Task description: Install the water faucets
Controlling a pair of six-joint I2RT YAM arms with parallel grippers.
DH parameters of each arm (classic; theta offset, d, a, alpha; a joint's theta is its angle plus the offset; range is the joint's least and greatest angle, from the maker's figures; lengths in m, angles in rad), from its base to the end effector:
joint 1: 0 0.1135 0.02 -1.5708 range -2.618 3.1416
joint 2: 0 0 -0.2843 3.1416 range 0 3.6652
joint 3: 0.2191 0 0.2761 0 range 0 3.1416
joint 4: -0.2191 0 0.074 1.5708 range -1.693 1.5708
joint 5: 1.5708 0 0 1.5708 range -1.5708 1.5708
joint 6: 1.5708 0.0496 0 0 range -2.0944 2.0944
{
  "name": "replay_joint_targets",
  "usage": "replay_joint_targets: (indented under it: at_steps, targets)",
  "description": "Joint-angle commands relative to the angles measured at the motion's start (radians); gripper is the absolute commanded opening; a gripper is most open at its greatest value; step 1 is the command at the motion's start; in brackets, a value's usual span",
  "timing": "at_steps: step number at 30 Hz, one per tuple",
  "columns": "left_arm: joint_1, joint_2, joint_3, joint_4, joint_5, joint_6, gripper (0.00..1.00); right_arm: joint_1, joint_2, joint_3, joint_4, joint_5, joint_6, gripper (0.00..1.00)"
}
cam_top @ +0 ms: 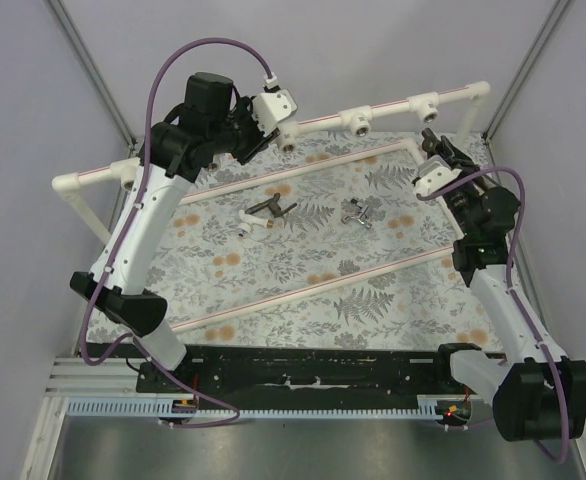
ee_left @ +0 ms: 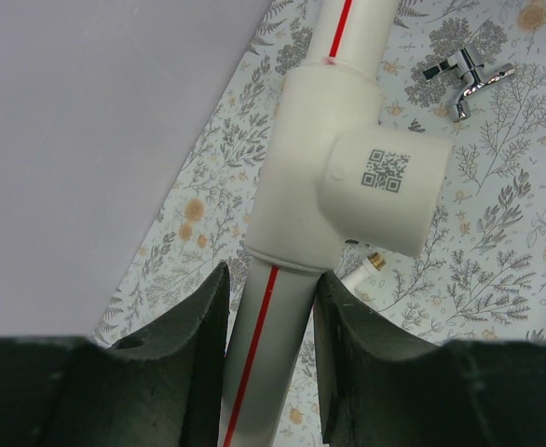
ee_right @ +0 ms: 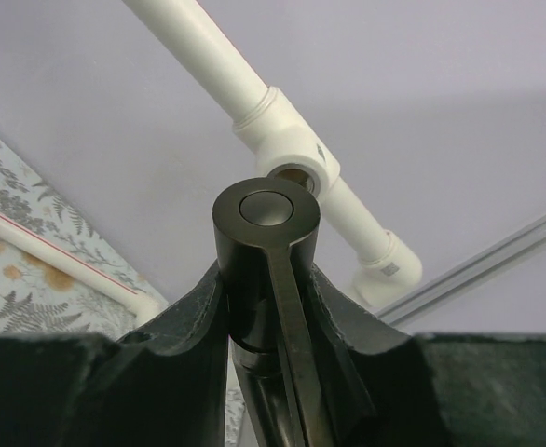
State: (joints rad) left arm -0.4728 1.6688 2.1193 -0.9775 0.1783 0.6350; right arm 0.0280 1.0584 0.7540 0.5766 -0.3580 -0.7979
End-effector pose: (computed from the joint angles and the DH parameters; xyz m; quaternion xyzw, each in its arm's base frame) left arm 0.3258 -0.1765 0.5060 0.4919 0.7110 -0.0367 0.5012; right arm 0.2711 0.0250 0.3701 -0.3687 0.4880 -0.1945 0.7668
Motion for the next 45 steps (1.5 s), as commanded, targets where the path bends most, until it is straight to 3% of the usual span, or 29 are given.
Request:
replay_joint_targets:
  at_steps: [1,10,25,45]
  targets:
    - [0.008,-0.034,0.018,0.060,-0.022,-0.172,0.02,-0.003,-0.035,0.071,0.097,0.005,-0.158,0.00]
    - [0.008,-0.037,-0.012,0.059,-0.006,-0.170,0.02,-0.003,0.034,0.054,0.258,-0.010,-0.175,0.00]
    - [0.008,-0.047,-0.071,0.120,-0.031,-0.185,0.02,-0.002,0.118,0.042,0.402,0.024,-0.365,0.00]
    - [0.008,-0.053,-0.082,0.135,-0.033,-0.187,0.02,0.027,0.130,-0.010,0.371,0.062,-0.425,0.00]
